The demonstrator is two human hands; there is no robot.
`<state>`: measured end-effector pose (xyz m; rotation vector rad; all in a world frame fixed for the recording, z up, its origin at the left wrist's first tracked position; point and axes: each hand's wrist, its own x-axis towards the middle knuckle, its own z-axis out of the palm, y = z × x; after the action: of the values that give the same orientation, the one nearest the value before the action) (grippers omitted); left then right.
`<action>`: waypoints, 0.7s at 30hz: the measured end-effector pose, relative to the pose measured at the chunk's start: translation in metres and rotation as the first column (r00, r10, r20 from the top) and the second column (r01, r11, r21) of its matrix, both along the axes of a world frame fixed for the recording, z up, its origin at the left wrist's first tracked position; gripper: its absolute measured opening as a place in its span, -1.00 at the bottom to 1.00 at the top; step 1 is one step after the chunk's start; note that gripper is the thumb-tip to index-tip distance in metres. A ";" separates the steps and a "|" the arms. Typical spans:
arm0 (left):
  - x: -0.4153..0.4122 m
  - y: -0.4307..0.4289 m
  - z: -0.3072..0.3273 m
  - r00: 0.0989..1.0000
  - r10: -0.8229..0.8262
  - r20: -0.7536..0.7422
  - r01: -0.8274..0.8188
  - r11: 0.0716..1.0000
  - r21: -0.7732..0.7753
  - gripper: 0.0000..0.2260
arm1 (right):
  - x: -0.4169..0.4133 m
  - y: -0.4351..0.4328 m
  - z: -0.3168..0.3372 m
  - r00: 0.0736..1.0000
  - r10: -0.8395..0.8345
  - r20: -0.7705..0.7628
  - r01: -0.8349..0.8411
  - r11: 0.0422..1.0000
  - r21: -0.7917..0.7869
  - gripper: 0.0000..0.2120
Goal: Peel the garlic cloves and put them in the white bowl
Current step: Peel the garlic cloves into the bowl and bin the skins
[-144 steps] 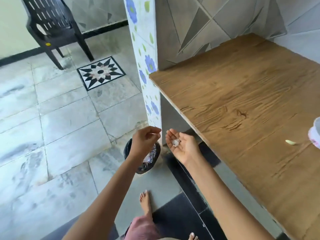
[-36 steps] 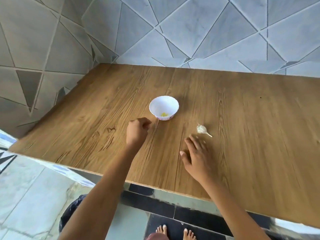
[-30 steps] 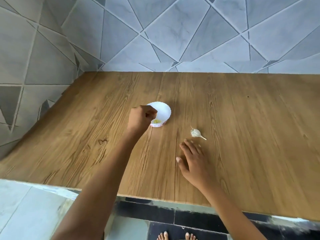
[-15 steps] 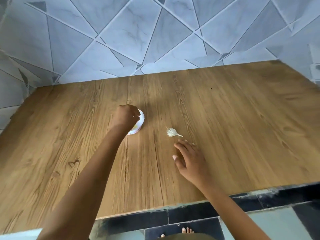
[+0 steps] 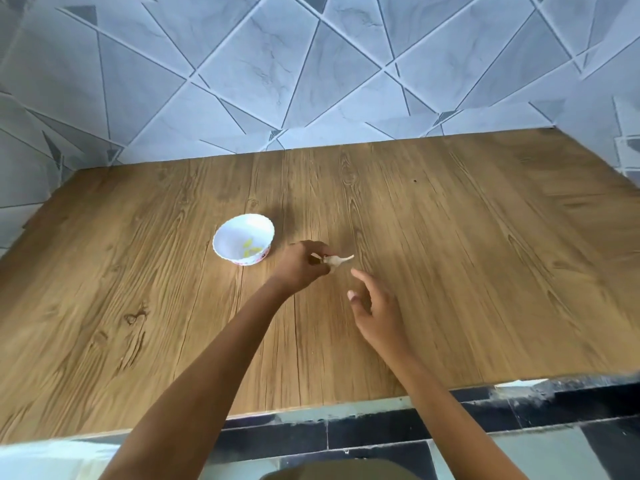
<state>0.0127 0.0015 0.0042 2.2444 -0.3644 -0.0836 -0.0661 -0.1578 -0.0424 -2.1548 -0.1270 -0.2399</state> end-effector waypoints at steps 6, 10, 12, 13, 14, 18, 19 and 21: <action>-0.021 -0.006 0.013 0.921 -0.078 -0.382 -0.126 0.868 -0.480 -0.78 | 0.026 0.001 0.032 0.945 0.208 -0.253 0.040 0.694 0.719 -0.74; -0.027 -0.006 0.015 0.937 0.030 -0.348 -0.190 0.880 -0.436 -0.81 | 0.035 0.002 0.038 0.914 0.252 -0.318 0.120 0.580 0.806 -0.76; -0.031 -0.007 0.017 0.968 0.097 -0.232 -0.173 0.925 -0.337 -0.84 | 0.037 0.003 0.037 0.897 0.248 -0.365 0.177 0.556 0.812 -0.77; -0.033 -0.007 0.019 0.979 0.135 -0.152 -0.172 0.948 -0.267 -0.85 | 0.039 0.004 0.036 0.891 0.244 -0.384 0.196 0.556 0.808 -0.77; -0.035 -0.008 0.021 0.985 0.160 -0.067 -0.171 0.965 -0.201 -0.85 | 0.039 0.004 0.037 0.887 0.242 -0.392 0.202 0.562 0.802 -0.77; -0.036 -0.007 0.021 0.985 0.164 0.060 -0.158 0.983 -0.090 -0.85 | 0.040 0.006 0.038 0.889 0.227 -0.398 0.190 0.608 0.771 -0.93; -0.035 -0.006 0.021 0.986 0.157 0.055 -0.152 0.985 -0.084 -0.85 | 0.040 0.006 0.038 0.896 0.211 -0.391 0.185 0.623 0.760 -0.95; -0.034 -0.005 0.019 0.988 0.135 0.074 -0.133 0.990 -0.040 -0.87 | 0.041 0.008 0.036 0.912 0.184 -0.366 0.166 0.650 0.742 -0.94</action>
<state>-0.0214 -0.0033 0.0231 2.2354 -0.2527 0.0793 -0.0253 -0.1502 -0.0066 -1.2935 0.1901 0.1685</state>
